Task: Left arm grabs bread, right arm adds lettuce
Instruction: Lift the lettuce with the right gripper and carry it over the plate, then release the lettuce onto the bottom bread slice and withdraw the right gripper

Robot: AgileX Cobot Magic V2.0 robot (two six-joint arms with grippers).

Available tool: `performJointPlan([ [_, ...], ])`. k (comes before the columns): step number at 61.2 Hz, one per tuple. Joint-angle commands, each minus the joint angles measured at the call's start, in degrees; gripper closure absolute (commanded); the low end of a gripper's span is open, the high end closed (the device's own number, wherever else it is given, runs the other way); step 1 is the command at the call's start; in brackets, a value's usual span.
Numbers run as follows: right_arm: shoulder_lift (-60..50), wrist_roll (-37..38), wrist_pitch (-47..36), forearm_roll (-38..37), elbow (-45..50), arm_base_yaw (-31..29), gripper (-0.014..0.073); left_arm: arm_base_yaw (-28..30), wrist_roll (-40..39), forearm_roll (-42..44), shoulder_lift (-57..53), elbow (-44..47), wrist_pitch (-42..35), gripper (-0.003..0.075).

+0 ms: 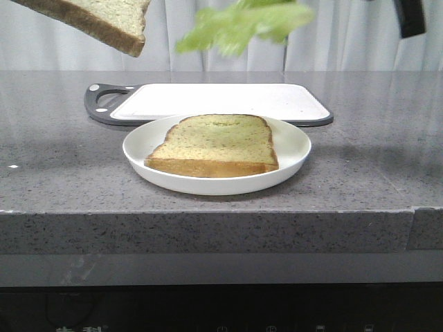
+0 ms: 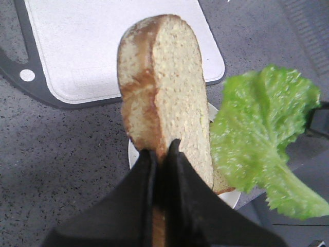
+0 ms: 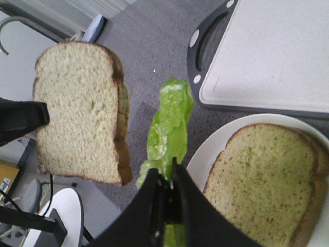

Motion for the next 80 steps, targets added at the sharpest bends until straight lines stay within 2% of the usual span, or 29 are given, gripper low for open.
performJointPlan([
  [1,-0.04,-1.97,-1.65,4.12,-1.04,2.33,0.0659,0.04,0.17,-3.37,-1.95,-1.31,-2.47,0.0741],
  [14,5.33,-2.10,-3.60,5.66,-1.04,2.96,0.0659,0.04,0.17,-3.37,-1.95,-1.31,-2.47,0.0741],
  [30,12.52,-2.35,0.20,7.99,-1.21,2.96,0.0659,0.04,0.17,-3.37,-1.95,-1.31,-2.47,0.0741],
  [38,13.17,-2.64,-0.42,7.92,-1.21,2.96,0.0655,0.04,0.17,-3.37,-1.95,-1.31,-2.47,0.0741],
  [41,13.00,-3.63,-0.61,7.92,-1.26,2.90,0.0626,0.04,0.17,-3.37,-1.95,-1.31,-2.47,0.0741],
  [55,12.70,-5.50,-0.43,7.92,-1.26,1.99,0.0284,0.04,0.17,-3.37,-1.95,-1.31,-2.47,0.0741],
  [59,12.20,-5.64,-0.09,7.58,-1.26,1.05,0.0231,0.04,0.17,-3.37,-1.95,-1.31,-2.47,0.0741],
  [65,10.35,-5.81,0.98,6.19,-1.26,-1.63,0.0193,0.04,0.17,-3.37,-1.95,-1.31,-2.47,0.0741],
  [80,1.42,-5.81,7.58,3.34,-1.26,-9.78,0.0193,0.04,0.17,-3.37,-1.95,-1.31,-2.47,0.0741],
])
